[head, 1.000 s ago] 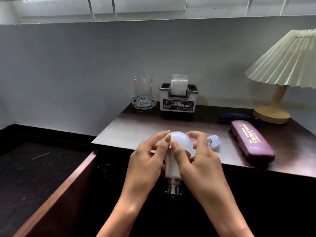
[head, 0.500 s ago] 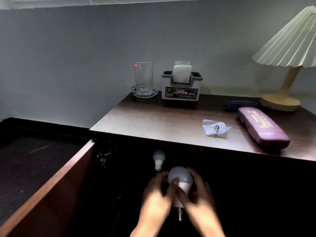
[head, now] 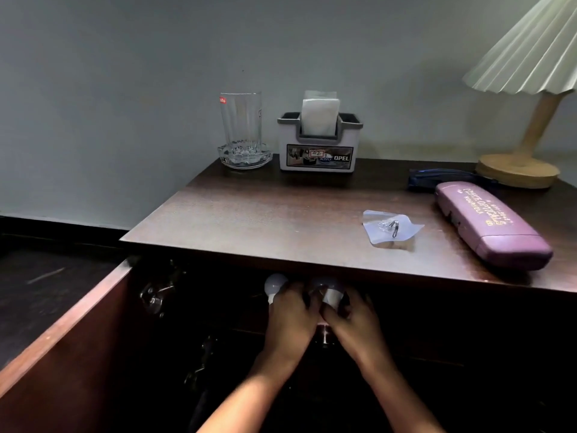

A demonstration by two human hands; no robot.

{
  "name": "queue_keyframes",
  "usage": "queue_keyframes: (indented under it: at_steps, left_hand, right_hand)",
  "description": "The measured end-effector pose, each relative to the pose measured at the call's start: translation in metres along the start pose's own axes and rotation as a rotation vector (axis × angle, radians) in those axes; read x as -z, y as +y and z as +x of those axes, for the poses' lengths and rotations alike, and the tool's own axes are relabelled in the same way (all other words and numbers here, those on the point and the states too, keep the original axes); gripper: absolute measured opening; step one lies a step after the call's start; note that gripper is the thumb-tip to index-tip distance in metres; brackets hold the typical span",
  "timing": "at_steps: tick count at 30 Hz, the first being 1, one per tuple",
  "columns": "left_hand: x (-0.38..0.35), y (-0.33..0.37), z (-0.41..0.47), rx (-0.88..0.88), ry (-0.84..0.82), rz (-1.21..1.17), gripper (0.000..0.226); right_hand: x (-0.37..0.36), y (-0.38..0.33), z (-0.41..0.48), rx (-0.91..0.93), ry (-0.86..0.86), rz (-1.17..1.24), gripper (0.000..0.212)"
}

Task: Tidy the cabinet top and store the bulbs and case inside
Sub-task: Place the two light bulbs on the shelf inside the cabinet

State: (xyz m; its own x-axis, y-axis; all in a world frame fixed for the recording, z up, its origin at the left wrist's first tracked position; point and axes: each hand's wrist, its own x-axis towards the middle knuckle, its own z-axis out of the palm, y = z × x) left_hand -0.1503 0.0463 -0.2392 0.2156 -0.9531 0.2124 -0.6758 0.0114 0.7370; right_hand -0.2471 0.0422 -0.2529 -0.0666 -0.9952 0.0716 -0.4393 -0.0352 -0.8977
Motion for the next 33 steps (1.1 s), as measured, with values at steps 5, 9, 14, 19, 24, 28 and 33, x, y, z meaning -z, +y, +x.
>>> queue_keyframes:
  at_steps: [5,9,14,19,24,28,33]
  left_hand:
    - [-0.005,0.002,0.006,0.01,-0.01,-0.001,0.026]
    - [-0.004,0.004,0.01,0.018,-0.033,0.015,0.026]
    - [-0.005,0.001,0.016,0.083,-0.097,0.118,0.032]
    - [0.0,0.007,0.011,0.125,-0.121,0.222,0.035]
    - [0.004,0.013,0.003,0.094,-0.077,0.254,0.034]
    - [0.008,0.015,-0.007,0.068,-0.058,0.257,0.034]
    - [0.016,0.011,-0.031,-0.081,0.108,0.21,0.031]
  right_hand:
    - [-0.004,0.007,0.009,-0.005,0.035,0.002,0.061]
    - [-0.004,0.009,0.013,0.008,0.04,-0.036,0.046]
    - [-0.004,0.01,0.018,0.036,0.048,-0.107,0.037]
    - [-0.001,0.01,0.019,0.023,0.041,-0.141,0.039]
    - [-0.001,0.011,0.016,0.014,0.065,-0.08,0.039]
    - [0.001,0.012,0.009,0.018,0.114,-0.06,0.041]
    - [0.011,0.009,-0.025,0.054,0.245,-0.026,0.035]
